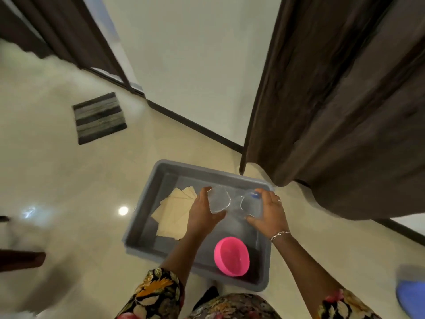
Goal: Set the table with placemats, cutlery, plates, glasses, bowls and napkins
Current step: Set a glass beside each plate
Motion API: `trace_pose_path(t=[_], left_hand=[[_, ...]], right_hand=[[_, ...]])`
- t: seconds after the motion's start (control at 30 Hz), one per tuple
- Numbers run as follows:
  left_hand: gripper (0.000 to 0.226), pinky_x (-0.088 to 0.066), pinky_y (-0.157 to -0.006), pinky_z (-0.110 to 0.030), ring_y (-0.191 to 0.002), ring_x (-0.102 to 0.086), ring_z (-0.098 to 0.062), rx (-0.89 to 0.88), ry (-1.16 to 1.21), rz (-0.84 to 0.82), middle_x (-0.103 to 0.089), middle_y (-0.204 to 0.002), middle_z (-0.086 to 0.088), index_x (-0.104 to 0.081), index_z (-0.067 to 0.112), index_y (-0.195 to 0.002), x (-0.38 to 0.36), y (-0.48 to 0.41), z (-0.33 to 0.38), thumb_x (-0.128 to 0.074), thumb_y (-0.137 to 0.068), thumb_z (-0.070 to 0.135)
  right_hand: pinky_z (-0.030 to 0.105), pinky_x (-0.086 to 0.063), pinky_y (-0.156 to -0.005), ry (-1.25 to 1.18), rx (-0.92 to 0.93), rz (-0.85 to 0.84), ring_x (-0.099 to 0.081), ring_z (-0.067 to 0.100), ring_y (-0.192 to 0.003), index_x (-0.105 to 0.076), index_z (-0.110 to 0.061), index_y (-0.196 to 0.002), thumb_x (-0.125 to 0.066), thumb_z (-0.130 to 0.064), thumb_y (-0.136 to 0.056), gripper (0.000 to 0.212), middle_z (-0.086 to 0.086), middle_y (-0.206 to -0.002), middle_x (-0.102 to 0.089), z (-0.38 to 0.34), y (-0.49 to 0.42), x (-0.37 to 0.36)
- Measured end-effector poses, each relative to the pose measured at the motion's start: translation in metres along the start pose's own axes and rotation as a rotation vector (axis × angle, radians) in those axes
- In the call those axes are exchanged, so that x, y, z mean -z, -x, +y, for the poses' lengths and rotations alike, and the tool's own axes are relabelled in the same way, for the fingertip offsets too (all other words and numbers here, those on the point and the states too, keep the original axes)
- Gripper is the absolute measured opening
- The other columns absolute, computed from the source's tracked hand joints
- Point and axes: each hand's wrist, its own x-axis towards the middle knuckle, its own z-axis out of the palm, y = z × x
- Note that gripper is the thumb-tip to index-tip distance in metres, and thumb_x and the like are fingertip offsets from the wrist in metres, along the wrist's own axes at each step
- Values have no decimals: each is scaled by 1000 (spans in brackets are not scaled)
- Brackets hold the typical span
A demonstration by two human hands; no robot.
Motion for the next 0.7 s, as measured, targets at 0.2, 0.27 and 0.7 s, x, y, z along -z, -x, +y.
trace_pose_path(t=[0.2, 0.27, 0.7], left_hand=[[65, -38, -87, -25, -115, -50, -15, 76, 154, 316, -55, -122, -1, -45, 13, -124, 47, 101, -1, -81, -70, 21], [61, -43, -86, -27, -112, -52, -15, 88, 181, 418, -56, -118, 0, -46, 17, -119, 63, 133, -8, -82, -69, 23], [56, -45, -90, -27, -103, -56, -15, 288, 380, 1064, -58, -108, 2, -47, 13, -111, 206, 280, -69, -82, -69, 20]], right_hand=[[25, -43, -84, -200, 238, -12, -43, 9, -100, -49, -12, -120, -81, -19, -64, 65, -1, -112, -45, -56, 55, 16], [27, -47, -81, -230, 328, -42, -45, 9, -99, -51, -11, -119, -81, -17, -63, 64, 2, -113, -47, -76, 71, 12], [26, -40, -89, -394, 655, -430, -48, 15, -105, -46, -8, -124, -81, -7, -64, 69, 4, -118, -50, -257, 135, -69]])
